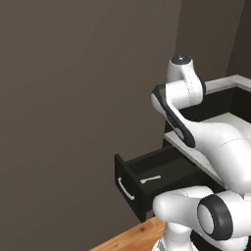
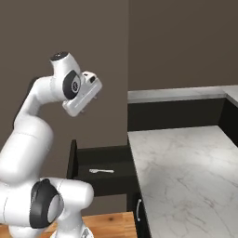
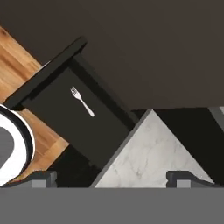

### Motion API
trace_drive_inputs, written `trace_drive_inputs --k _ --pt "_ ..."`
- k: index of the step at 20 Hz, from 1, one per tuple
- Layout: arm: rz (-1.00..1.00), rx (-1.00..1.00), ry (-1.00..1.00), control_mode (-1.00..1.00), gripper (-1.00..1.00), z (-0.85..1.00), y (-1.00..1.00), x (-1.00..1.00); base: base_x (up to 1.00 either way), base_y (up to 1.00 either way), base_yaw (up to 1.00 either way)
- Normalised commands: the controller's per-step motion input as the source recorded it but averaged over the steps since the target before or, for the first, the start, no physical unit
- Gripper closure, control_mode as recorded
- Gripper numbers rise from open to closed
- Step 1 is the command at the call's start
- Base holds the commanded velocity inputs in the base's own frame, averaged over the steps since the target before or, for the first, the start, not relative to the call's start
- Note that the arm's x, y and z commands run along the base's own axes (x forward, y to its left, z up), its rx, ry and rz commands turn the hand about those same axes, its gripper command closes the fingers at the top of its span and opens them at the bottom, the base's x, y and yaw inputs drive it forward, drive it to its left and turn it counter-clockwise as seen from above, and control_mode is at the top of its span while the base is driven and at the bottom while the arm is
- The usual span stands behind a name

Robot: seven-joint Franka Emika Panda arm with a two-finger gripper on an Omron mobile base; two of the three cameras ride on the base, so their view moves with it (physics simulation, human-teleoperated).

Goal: Pick up the metallic utensils from the counter and place them in the open drawer. Make sure not to pick up any wooden utensils.

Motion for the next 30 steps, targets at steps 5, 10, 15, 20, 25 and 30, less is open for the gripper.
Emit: trace_drive_inputs --k 5,10,15,20,25,30 --pt "-0.52 0.21 -0.26 -1.00 -1.00 0.00 0.00 -0.33 0.00 0.00 0.00" --pt "-0.39 0.33 -0.07 -1.00 -1.00 0.00 -0.14 -0.32 0.00 0.00 0.00" --pt "-0.28 0.42 -0.05 -1.00 -1.00 0.01 -0.02 -0.27 0.00 0.00 0.00" --pt "-0.24 0.34 -0.04 -1.00 -1.00 0.02 0.00 -0.06 0.00 0.00 0.00" --pt "-0.04 0.21 -0.05 -1.00 -1.00 0.05 -0.13 -0.25 0.00 0.00 0.00" --pt "-0.08 0.08 -0.06 -1.00 -1.00 0.00 -0.01 -0.56 0.00 0.00 0.00"
